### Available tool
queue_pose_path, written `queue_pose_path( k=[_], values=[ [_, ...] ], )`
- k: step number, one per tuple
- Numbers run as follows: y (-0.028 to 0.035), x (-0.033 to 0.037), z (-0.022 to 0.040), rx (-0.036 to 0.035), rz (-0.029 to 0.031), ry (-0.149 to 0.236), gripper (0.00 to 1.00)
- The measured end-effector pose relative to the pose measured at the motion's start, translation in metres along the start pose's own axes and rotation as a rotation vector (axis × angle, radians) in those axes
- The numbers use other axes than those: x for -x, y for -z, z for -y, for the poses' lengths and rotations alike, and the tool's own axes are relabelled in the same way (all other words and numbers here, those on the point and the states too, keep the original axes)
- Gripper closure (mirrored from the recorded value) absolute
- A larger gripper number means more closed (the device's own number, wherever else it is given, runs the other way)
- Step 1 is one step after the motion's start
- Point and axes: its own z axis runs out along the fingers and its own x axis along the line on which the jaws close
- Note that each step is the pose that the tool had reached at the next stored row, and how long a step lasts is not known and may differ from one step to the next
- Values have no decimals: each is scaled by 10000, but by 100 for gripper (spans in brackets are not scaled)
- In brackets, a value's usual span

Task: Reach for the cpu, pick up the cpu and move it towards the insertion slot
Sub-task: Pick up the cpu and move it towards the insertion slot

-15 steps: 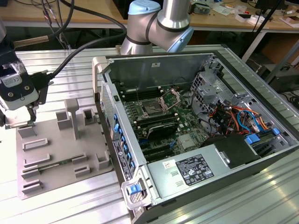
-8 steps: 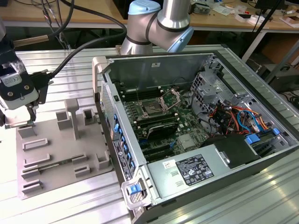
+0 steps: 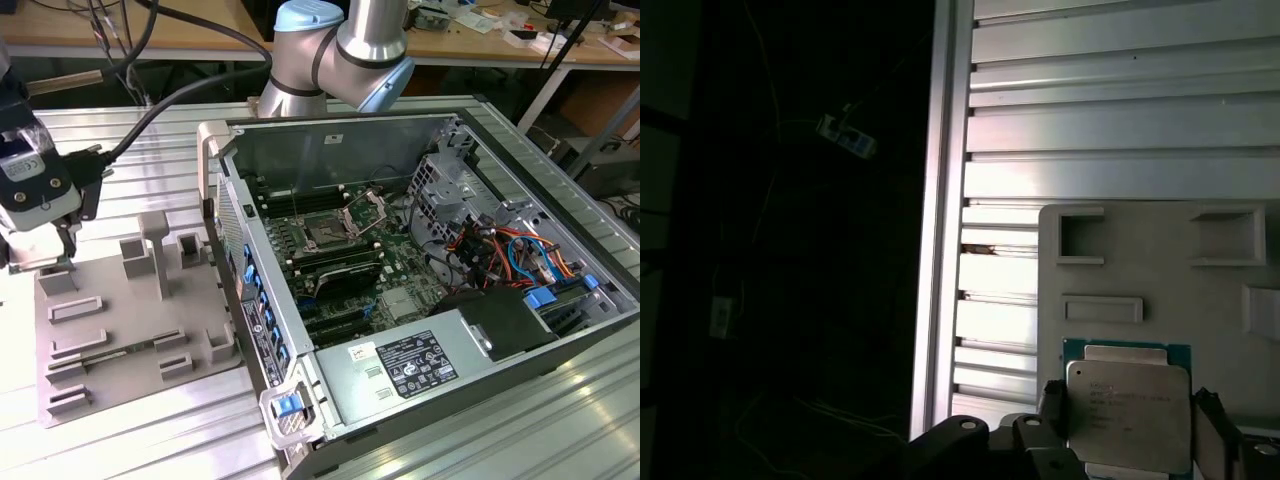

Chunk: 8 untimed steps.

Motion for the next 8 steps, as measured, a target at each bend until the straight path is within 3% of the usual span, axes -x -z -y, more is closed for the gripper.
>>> queue_pose_path(
  k=[8],
  values=[
    [33, 0, -2, 0, 0, 0, 45]
  ],
)
